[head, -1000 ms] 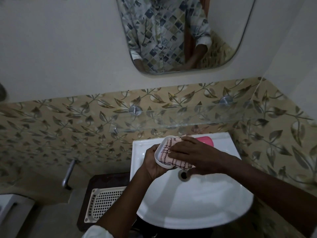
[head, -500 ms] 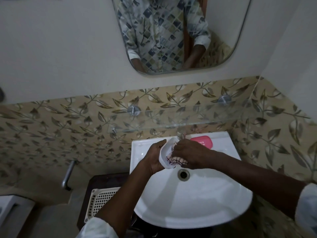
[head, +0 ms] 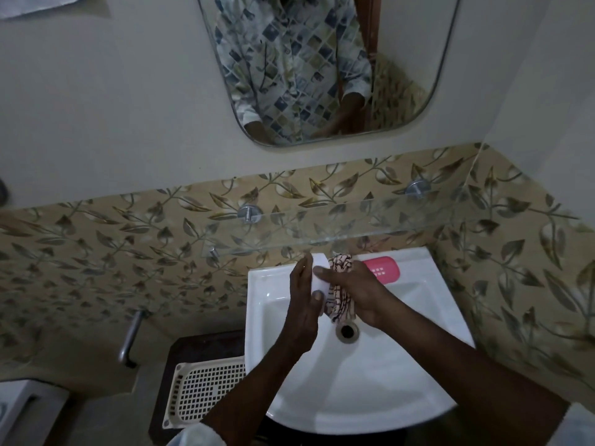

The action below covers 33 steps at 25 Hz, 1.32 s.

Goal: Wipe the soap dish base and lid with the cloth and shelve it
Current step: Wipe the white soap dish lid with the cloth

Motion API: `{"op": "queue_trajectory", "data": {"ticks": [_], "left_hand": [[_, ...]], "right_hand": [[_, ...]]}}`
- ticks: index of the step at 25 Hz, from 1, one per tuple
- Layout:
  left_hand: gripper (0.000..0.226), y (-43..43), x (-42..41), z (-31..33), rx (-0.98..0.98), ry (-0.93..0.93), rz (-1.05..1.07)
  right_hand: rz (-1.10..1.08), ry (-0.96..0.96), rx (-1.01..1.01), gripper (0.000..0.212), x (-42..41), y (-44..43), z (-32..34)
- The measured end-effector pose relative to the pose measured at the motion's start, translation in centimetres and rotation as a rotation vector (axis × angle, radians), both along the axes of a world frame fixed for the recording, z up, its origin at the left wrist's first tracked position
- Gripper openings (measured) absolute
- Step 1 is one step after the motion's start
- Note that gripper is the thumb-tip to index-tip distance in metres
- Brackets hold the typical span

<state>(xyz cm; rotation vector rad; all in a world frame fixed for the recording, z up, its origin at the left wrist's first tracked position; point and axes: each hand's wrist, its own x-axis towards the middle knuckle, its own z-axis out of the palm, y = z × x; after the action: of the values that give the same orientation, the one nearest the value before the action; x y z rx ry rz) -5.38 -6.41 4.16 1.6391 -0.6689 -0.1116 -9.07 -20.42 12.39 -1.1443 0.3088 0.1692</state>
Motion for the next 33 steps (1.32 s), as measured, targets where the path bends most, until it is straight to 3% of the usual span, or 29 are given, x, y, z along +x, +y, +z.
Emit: {"op": "queue_trajectory", "data": {"ticks": [1,2,4,6,7,9,10,12,14,15,18,19,20,21,24,25,27,29,30,31,33], "left_hand": [[0.064,0.2,0.1,-0.1,0.013,0.004,-0.044],[0.062,0.5,0.2,0.0,-0.066,0.128,-0.068],[0.053,1.3,1.2,1.1,-0.33,0.635,-0.02],[0.076,1.5,3.2,3.3,-0.446,1.135,-0.087],[0.089,1.6,3.8,4.6,-0.437,1.282,-0.156],[0.088,0.8,3.8,6.3,-0.374,1.358,-0.15],[0.08,0.2,3.2,6.4,-0.346,1.329,-0.077],[0.065,-0.6,2.0,5.5,-0.314,1.205,0.115],[0.062,-0.5,1.0,4.2,-0.236,0.995,0.236],[0.064,-0.5,0.4,3.6,-0.212,0.926,0.245],[0.067,-0.8,-1.5,2.3,-0.211,0.696,0.159],[0.064,-0.9,-1.8,1.8,-0.223,0.619,0.125],[0.061,-0.8,-2.1,1.4,-0.235,0.562,0.089],[0.06,-0.6,-2.2,1.1,-0.217,0.527,0.061],[0.064,0.1,-1.4,1.2,-0.142,0.538,-0.117],[0.065,0.6,-0.9,1.3,-0.205,0.626,-0.147],[0.064,1.6,1.1,1.9,-0.376,0.976,-0.033],[0.081,1.5,3.1,3.8,-0.394,1.314,-0.053],[0.09,1.3,3.7,4.8,-0.342,1.388,-0.085],[0.091,0.7,3.9,5.6,-0.292,1.399,-0.085],[0.078,-0.8,3.2,5.4,-0.224,1.282,0.008]], "right_hand": [[0.014,-0.075,-0.144,0.026,0.2,-0.3,0.4],[0.034,-0.172,-0.34,0.023,0.3,-1.0,0.8],[0.141,-0.478,-0.89,0.026,0.5,-2.4,1.0],[0.308,-0.88,-1.496,0.032,0.2,-2.6,0.4],[0.378,-1.037,-1.705,0.035,-0.2,-2.3,-0.2],[0.452,-1.147,-1.897,0.04,-1.2,-1.4,-1.4],[0.472,-1.077,-1.865,0.043,-1.6,-0.9,-1.6],[0.444,-0.832,-1.608,0.039,-1.8,-0.1,-1.4],[0.408,-0.461,-1.284,0.021,-1.8,0.9,-1.5],[0.32,-0.276,-1.024,0.012,-1.7,1.3,-1.6],[-0.134,0.11,-0.086,0.025,-0.6,1.8,-0.7],[-0.223,0.153,0.105,0.03,-0.1,1.5,-0.2],[-0.25,0.167,0.163,0.035,0.4,1.3,0.3],[-0.232,0.16,0.104,0.038,0.7,1.1,0.6],[-0.136,0.03,-0.379,0.027,0.4,0.9,1.0],[-0.111,-0.034,-0.511,0.026,0.1,0.2,0.8],[0.04,-0.278,-0.807,0.029,-0.3,-1.3,0.3],[0.254,-0.596,-1.314,0.034,-0.7,-1.9,-0.5],[0.312,-0.761,-1.5,0.036,-1.1,-1.5,-1.2],[0.318,-0.864,-1.574,0.037,-1.5,-1.0,-1.9],[0.261,-0.822,-1.475,0.033,-2.1,0.2,-2.8]]}}
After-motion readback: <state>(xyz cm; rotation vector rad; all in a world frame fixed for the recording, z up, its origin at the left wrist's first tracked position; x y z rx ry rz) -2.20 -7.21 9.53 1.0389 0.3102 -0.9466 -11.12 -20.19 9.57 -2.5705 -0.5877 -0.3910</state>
